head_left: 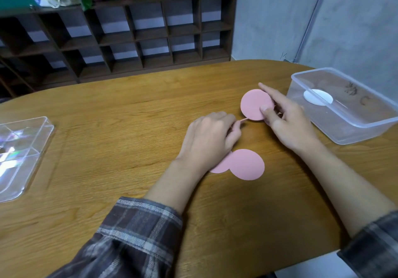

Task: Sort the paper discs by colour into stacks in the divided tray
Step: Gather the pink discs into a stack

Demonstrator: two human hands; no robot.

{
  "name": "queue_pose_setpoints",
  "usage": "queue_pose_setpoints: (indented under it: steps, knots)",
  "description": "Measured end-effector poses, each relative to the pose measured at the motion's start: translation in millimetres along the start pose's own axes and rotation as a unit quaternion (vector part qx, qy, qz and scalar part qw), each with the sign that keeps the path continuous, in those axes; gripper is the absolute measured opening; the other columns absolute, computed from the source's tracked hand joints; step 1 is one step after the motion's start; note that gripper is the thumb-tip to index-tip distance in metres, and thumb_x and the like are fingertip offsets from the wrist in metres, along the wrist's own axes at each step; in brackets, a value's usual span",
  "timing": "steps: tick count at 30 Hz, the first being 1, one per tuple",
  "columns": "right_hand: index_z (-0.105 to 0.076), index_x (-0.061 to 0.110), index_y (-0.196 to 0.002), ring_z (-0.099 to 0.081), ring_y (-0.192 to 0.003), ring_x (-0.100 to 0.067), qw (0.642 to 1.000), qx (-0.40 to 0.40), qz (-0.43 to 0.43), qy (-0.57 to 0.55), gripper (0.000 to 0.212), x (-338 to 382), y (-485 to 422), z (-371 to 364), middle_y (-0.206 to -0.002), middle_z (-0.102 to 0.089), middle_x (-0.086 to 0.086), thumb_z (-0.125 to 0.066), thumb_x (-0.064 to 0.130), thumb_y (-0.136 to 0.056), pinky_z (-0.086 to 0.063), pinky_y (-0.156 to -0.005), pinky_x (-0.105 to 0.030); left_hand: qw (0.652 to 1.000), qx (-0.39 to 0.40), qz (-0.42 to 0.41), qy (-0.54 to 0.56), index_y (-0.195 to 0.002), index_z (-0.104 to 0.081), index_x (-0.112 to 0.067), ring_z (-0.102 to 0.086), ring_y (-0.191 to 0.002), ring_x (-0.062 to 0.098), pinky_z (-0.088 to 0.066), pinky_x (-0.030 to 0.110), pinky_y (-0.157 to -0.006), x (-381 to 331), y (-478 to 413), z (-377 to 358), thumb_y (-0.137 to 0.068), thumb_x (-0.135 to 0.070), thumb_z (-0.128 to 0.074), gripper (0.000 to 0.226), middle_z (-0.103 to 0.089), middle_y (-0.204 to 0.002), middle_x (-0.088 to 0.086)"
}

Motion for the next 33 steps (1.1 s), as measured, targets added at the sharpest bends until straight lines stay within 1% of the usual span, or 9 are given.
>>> queue_pose_setpoints:
  steps: [2, 6, 9, 12, 17, 19, 22, 25, 33]
  knots:
    - [-0.049, 0.046, -0.149, -0.057, -0.093, -0.025, 1.000, 0.012, 0.012, 0.005, 0.055, 4, 3, 0, -0.122, -0.069, 0.002, -0.057, 0.019, -0.102, -0.042, -0.082, -0.012, 0.999, -0.040, -0.003, 0.001, -0.087, -0.066, -0.013, -0.060, -0.078, 0.022, -0.040, 0.032, -0.058, 2, 1, 3, -0.106, -0.038, -0.042, 0.040, -0.061, -0.083, 0.000]
    - [-0.047, 0.049, -0.149, -0.059, -0.102, -0.032, 0.998, 0.040, 0.041, 0.005, 0.057, 12, 8, -4, -0.130, -0.067, 0.009, -0.055, 0.016, -0.103, -0.044, -0.092, -0.025, 0.995, -0.063, 0.018, 0.069, -0.097, -0.067, -0.008, -0.061, -0.081, 0.024, -0.052, 0.041, -0.069, 10, -1, -1, -0.108, -0.034, -0.040, 0.039, -0.060, -0.093, 0.004]
    - [-0.048, 0.049, -0.148, -0.062, -0.103, -0.007, 0.997, 0.060, 0.040, -0.009, 0.056, 15, 9, -5, -0.136, -0.063, 0.020, -0.053, 0.015, -0.104, -0.043, -0.100, -0.023, 0.989, -0.081, 0.032, 0.120, -0.105, -0.068, -0.008, -0.063, -0.083, 0.022, -0.053, 0.041, -0.076, 14, -1, -2, -0.107, -0.021, -0.052, 0.021, -0.065, -0.097, 0.004]
    - [-0.051, 0.048, -0.147, -0.051, -0.092, 0.017, 0.995, 0.087, 0.031, -0.033, 0.052, 14, 10, -9, -0.108, -0.060, 0.044, -0.052, 0.016, -0.106, -0.041, -0.100, -0.025, 0.987, -0.083, 0.048, 0.126, -0.118, -0.069, -0.009, -0.064, -0.084, 0.018, -0.053, 0.036, -0.079, 15, -1, -4, -0.102, -0.016, -0.061, 0.019, -0.068, -0.096, 0.002]
    - [-0.054, 0.038, -0.147, -0.052, -0.090, 0.021, 0.991, 0.116, 0.046, -0.040, 0.044, 19, 13, -10, -0.084, -0.054, 0.052, -0.044, 0.017, -0.110, -0.034, -0.089, -0.013, 0.982, -0.069, 0.081, 0.158, -0.122, -0.074, -0.014, -0.058, -0.073, 0.006, -0.044, 0.009, -0.075, 17, -2, -7, -0.093, -0.018, -0.073, 0.029, -0.066, -0.086, -0.004]
    - [-0.052, 0.039, -0.148, -0.053, -0.094, 0.021, 0.991, 0.117, 0.052, -0.032, 0.043, 22, 14, -10, -0.091, -0.056, 0.050, -0.043, 0.022, -0.110, -0.033, -0.089, -0.009, 0.976, -0.072, 0.097, 0.179, -0.119, -0.076, -0.015, -0.061, -0.072, 0.005, -0.043, 0.006, -0.074, 18, -2, -7, -0.091, -0.018, -0.076, 0.028, -0.069, -0.084, -0.004]
    - [-0.042, 0.042, -0.154, -0.046, -0.128, 0.015, 0.990, 0.122, 0.065, 0.005, 0.046, 25, 15, -13, -0.139, -0.055, 0.031, -0.044, 0.036, -0.109, -0.029, -0.104, -0.005, 0.970, -0.080, 0.116, 0.200, -0.113, -0.075, -0.014, -0.065, -0.073, 0.007, -0.050, 0.013, -0.072, 17, -2, -7, -0.090, -0.020, -0.079, 0.023, -0.070, -0.081, -0.004]
    - [-0.030, 0.036, -0.161, -0.039, -0.145, -0.005, 0.987, 0.134, 0.075, 0.057, 0.055, 23, 15, -17, -0.160, -0.043, 0.011, -0.047, 0.037, -0.108, -0.030, -0.119, -0.026, 0.965, -0.077, 0.138, 0.209, -0.109, -0.074, -0.017, -0.064, -0.070, 0.007, -0.055, 0.023, -0.071, 17, -2, -6, -0.090, -0.024, -0.081, 0.022, -0.068, -0.079, -0.006]
    - [-0.052, 0.026, -0.141, -0.056, -0.099, 0.003, 0.988, 0.104, 0.095, 0.066, 0.035, 19, 14, -16, -0.115, -0.066, 0.009, -0.052, 0.030, -0.106, -0.033, -0.082, -0.001, 0.971, 0.066, 0.143, 0.182, -0.110, -0.077, -0.025, -0.064, -0.084, 0.006, -0.054, 0.032, -0.085, 32, 11, 3, -0.088, -0.048, -0.078, 0.031, -0.069, -0.093, -0.010]
Point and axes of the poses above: each hand's wrist, its own y-axis away from the middle knuckle, its own z-axis out of the back of the hand, x = y × z, the point moved 3 cm from there along -y, towards the middle knuckle
